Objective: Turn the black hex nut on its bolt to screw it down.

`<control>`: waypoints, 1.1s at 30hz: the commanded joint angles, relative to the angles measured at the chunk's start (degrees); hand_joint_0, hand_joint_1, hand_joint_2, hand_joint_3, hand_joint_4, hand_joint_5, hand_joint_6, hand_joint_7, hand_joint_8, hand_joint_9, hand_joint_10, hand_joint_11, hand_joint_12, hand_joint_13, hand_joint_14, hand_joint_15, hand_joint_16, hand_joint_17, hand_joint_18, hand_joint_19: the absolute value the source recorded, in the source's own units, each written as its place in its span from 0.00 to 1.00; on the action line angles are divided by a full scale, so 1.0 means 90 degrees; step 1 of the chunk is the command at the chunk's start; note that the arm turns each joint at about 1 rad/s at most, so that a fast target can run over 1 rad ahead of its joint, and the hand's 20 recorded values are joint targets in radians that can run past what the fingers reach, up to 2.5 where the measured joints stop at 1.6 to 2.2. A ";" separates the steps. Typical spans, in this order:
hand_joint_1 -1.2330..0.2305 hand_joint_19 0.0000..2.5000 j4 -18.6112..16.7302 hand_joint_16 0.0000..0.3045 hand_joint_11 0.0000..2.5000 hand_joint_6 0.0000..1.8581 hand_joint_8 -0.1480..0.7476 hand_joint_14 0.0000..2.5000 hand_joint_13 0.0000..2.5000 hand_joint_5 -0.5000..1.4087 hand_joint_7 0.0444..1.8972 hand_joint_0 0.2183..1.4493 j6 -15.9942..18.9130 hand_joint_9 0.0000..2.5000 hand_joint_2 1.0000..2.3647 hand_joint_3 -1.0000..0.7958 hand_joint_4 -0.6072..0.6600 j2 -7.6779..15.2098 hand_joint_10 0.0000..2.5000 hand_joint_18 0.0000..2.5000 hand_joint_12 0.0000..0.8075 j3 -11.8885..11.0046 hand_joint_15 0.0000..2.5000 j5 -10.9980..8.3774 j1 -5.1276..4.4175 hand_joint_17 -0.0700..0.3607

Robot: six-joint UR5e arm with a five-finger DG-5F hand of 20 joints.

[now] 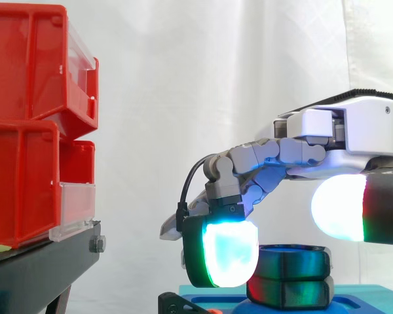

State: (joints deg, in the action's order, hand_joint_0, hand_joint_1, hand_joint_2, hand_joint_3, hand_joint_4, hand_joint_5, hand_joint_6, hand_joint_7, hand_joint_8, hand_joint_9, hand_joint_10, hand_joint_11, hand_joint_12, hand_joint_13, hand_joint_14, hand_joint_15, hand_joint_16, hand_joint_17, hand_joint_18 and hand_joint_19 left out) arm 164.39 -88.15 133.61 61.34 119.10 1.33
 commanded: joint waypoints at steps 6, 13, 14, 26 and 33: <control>0.69 0.14 -0.0024 0.16 0.05 0.27 0.44 0.00 0.21 0.25 0.75 0.23 0.0000 0.30 0.00 0.28 0.60 -0.0002 0.00 0.19 0.39 0.0000 0.02 0.0019 0.0028 0.41; 0.69 0.14 -0.0033 0.16 0.05 0.27 0.44 0.00 0.21 0.25 0.75 0.23 0.0000 0.30 0.00 0.28 0.61 -0.0002 0.00 0.19 0.39 0.0000 0.02 0.0077 0.0106 0.41; 0.69 0.14 -0.0033 0.16 0.05 0.27 0.44 0.00 0.21 0.25 0.75 0.23 0.0000 0.30 0.00 0.28 0.60 -0.0002 0.00 0.19 0.39 0.0000 0.02 0.0097 0.0115 0.41; 0.64 0.13 -0.0063 0.17 0.05 0.27 0.46 0.00 0.22 0.25 0.74 0.20 -0.0010 0.30 0.00 0.28 0.62 -0.0002 0.00 0.19 0.41 0.0000 0.02 0.0185 0.0174 0.43; 0.57 0.13 -0.0033 0.18 0.04 0.27 0.46 0.00 0.22 0.25 0.73 0.17 -0.0010 0.30 0.00 0.28 0.64 -0.0002 0.00 0.20 0.42 0.0000 0.02 0.0185 0.0164 0.44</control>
State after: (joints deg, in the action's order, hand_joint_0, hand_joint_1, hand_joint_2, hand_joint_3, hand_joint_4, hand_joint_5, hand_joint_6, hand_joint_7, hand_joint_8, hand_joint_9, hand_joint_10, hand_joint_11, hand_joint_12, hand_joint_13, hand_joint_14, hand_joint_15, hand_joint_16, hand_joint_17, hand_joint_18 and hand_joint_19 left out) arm 163.93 -88.24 133.62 61.35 120.76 2.90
